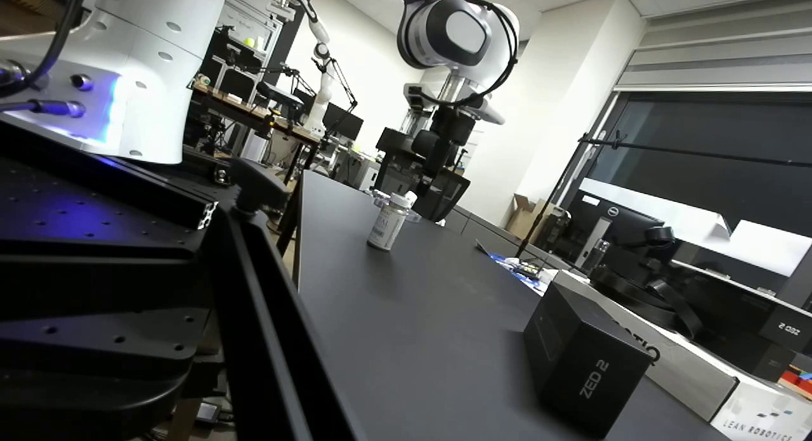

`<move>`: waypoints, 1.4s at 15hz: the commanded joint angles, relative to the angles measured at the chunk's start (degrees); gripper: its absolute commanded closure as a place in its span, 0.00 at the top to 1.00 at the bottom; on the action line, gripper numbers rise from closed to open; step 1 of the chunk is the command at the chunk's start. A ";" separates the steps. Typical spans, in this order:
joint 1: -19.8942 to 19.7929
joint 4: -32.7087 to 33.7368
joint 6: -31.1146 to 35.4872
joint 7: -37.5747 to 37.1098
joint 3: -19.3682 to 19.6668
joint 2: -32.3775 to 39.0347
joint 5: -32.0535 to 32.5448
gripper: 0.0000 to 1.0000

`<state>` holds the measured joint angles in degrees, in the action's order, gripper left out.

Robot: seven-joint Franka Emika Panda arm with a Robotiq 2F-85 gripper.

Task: Get the bottle with the white lid from the table and place it on the black box

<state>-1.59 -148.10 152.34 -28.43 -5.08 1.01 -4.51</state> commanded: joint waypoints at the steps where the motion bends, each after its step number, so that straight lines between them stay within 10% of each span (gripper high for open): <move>1: 1.84 -0.92 1.91 -2.94 1.46 1.26 0.21 1.00; 12: 3.18 -4.04 3.41 -3.99 2.77 2.04 -0.39 1.00; 13: 3.18 -4.13 3.39 -3.27 2.67 2.11 -0.94 0.75; 21: 3.19 -3.81 2.10 -3.23 2.89 -0.03 -1.73 0.25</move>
<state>0.80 -151.71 154.71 -30.39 -3.15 3.07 -5.90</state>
